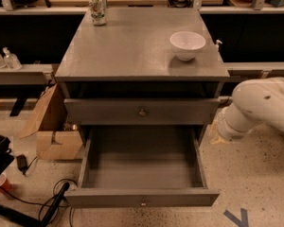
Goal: Open middle drawer
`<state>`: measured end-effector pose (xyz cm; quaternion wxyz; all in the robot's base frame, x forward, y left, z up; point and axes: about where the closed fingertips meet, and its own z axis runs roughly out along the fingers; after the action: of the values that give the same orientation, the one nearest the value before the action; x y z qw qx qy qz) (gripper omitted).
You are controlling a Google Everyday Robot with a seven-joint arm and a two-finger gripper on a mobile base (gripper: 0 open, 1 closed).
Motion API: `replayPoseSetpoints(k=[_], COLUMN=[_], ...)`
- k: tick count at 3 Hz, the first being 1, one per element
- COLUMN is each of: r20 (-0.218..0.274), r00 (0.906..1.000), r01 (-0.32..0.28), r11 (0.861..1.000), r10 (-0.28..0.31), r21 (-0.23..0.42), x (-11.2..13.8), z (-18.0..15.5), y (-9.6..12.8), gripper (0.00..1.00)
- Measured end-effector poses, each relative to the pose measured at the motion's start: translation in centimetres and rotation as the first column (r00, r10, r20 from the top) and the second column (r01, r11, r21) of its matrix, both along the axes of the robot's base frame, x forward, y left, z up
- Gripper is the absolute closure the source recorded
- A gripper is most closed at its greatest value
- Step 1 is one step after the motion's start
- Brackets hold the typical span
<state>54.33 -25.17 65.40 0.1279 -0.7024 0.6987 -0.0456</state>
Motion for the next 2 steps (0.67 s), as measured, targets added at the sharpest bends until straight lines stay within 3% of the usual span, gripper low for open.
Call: replayPoseSetpoints(k=[1,2], r20=[0.138,0.231], r00=[0.99,0.9726], r01=[0.03,0.022], r11=[0.999,0.999], r10=[-0.032,-0.031], r21=[0.017,0.043], x=[-3.7,-5.8], z=[11.2,16.3], y=[-1.7,-2.9], gripper=[1.0,1.0])
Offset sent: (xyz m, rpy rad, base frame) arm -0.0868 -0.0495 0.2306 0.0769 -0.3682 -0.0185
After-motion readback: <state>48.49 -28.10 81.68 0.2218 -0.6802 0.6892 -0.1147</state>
